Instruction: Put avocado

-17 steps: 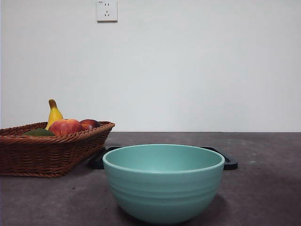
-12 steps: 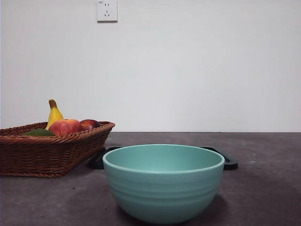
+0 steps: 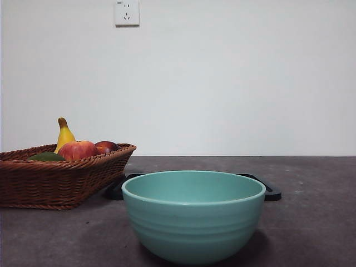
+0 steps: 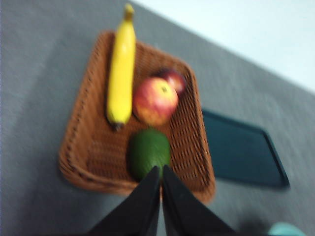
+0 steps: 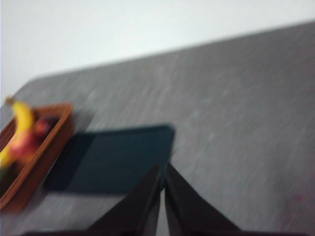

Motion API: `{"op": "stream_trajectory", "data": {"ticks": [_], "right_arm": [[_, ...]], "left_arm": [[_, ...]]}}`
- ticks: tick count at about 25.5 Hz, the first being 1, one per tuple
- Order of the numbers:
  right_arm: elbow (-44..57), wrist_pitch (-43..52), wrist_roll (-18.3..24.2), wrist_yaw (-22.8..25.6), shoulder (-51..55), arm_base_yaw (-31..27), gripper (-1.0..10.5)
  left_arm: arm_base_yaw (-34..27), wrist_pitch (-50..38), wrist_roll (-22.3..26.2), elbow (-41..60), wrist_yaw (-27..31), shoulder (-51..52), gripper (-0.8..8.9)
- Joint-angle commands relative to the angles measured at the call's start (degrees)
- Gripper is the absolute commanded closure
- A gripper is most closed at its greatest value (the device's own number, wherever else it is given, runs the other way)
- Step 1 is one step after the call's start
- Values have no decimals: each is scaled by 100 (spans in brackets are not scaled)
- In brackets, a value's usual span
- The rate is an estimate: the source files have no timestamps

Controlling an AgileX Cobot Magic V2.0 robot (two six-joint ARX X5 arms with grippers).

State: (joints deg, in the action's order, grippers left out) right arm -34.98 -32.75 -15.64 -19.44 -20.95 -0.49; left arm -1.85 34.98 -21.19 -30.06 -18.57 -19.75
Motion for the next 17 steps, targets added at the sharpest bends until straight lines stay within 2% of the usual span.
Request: {"op": "stream_trajectory", "data": {"ticks": [1, 4, 9, 12, 17], "right_arm": [[-518, -496, 313, -319, -431, 31, 939], [-994, -1082, 487, -531, -822, 201, 939], [-1596, -2065, 868, -804, -1362, 684, 939], [-1827, -2549, 1051, -804, -1572, 1241, 939], [-1834, -3032, 1207, -791, -1567, 1906, 939]], "left_arm": [[7, 417, 673, -422, -372, -363, 804], [79, 914, 977, -820, -629, -684, 804], [383, 1617, 1311, -1464, -682, -1056, 804], [667, 2295, 1545, -1958, -682, -1266, 804], [901, 2651, 1591, -2098, -682, -1274, 804]]}}
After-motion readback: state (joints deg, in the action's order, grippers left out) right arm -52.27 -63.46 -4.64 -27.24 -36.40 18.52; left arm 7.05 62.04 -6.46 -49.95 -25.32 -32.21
